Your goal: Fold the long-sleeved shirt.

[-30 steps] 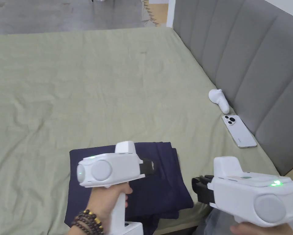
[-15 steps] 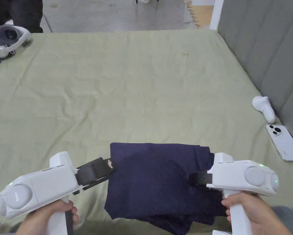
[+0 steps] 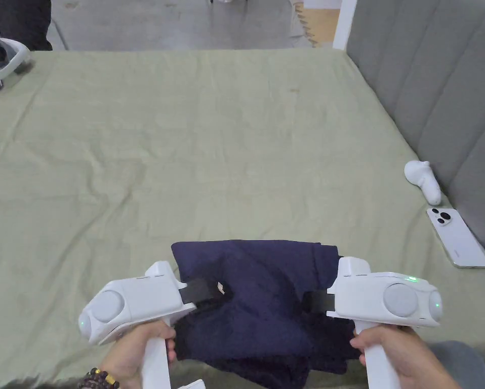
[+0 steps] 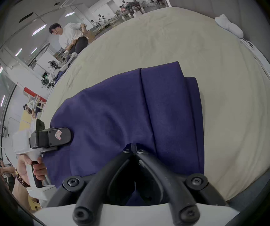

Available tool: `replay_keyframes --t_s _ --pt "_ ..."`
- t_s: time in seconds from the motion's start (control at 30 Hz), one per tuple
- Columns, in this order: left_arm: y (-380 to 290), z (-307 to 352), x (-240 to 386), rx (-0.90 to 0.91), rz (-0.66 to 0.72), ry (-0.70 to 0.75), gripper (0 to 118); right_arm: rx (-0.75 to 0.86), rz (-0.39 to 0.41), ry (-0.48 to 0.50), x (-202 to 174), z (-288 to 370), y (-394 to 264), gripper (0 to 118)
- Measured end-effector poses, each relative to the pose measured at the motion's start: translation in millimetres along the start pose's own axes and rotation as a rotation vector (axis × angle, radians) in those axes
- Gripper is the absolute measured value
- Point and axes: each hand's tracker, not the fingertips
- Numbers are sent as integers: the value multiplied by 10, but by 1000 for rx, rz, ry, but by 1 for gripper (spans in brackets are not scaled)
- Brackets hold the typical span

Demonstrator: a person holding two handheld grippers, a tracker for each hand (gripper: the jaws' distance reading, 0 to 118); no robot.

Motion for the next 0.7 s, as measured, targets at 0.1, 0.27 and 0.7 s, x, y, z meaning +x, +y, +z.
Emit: replay_keyframes --t_s 0.1,0.27,0.7 --pt "53 222 -33 4 -4 -43 34 -6 5 -28 -129 101 37 0" --pt "159 651 -210 36 -25 -63 22 99 87 27 -657 316 130 0" --pt "1085 2466 -1236 164 -48 82 21 175 503 123 -3273 -295 234 0"
